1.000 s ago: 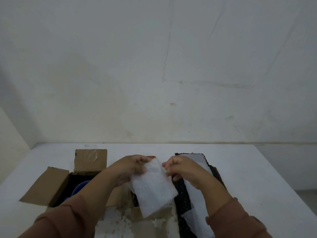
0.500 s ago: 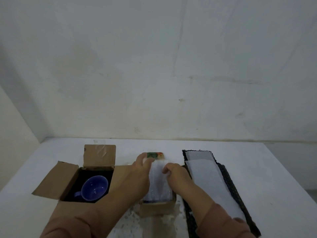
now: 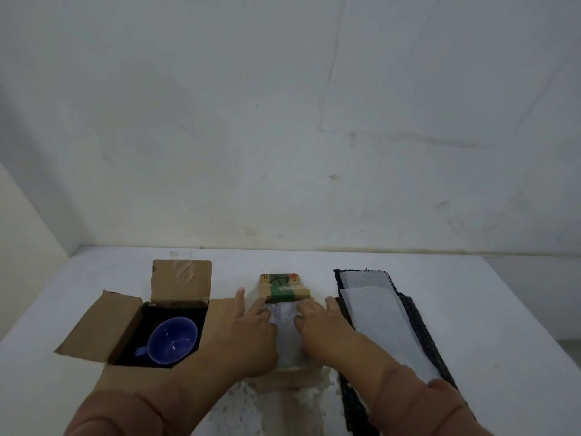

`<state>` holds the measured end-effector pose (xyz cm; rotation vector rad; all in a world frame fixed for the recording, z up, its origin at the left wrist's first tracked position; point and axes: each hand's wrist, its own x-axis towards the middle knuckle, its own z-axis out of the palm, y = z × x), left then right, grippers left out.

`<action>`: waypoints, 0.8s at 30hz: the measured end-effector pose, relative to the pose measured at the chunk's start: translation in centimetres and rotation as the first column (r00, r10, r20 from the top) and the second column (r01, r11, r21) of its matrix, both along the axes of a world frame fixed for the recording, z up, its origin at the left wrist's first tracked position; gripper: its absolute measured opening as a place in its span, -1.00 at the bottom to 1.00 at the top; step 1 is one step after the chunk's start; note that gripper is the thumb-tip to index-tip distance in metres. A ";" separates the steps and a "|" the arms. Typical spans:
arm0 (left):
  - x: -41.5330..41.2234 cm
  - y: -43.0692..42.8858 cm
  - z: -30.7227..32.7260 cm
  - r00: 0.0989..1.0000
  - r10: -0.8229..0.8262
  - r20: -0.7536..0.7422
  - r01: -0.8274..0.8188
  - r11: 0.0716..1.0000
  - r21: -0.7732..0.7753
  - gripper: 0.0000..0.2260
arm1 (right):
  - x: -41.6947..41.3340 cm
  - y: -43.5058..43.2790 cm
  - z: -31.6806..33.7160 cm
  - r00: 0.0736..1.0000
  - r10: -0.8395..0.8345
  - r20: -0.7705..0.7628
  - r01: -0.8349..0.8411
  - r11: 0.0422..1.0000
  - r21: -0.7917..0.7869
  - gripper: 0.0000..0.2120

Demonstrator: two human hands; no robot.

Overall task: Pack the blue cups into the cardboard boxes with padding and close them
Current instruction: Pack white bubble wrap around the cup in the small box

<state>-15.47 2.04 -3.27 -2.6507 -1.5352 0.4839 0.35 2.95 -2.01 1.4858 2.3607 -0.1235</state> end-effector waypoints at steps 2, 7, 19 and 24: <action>0.2 0.2 0.3 0.999 -0.008 -0.036 0.006 0.999 -0.034 -0.53 | 0.1 0.2 -0.5 0.999 0.003 0.047 -0.001 0.999 -0.050 -0.38; 1.1 0.4 0.7 0.998 0.018 -0.066 -0.020 0.999 -0.040 -0.44 | -0.5 0.7 0.0 0.988 0.042 0.149 -0.024 0.992 -0.120 -0.29; 2.1 0.9 0.6 0.994 0.039 -0.101 -0.050 0.992 -0.116 -0.35 | 0.2 -0.6 -1.1 0.955 -0.117 -0.272 0.063 0.978 -0.199 -0.36; 3.8 1.1 2.0 0.986 0.146 0.077 -0.137 0.985 -0.104 -0.54 | 7.5 -1.7 -0.2 0.551 -0.488 -0.677 0.473 0.851 -0.228 -0.60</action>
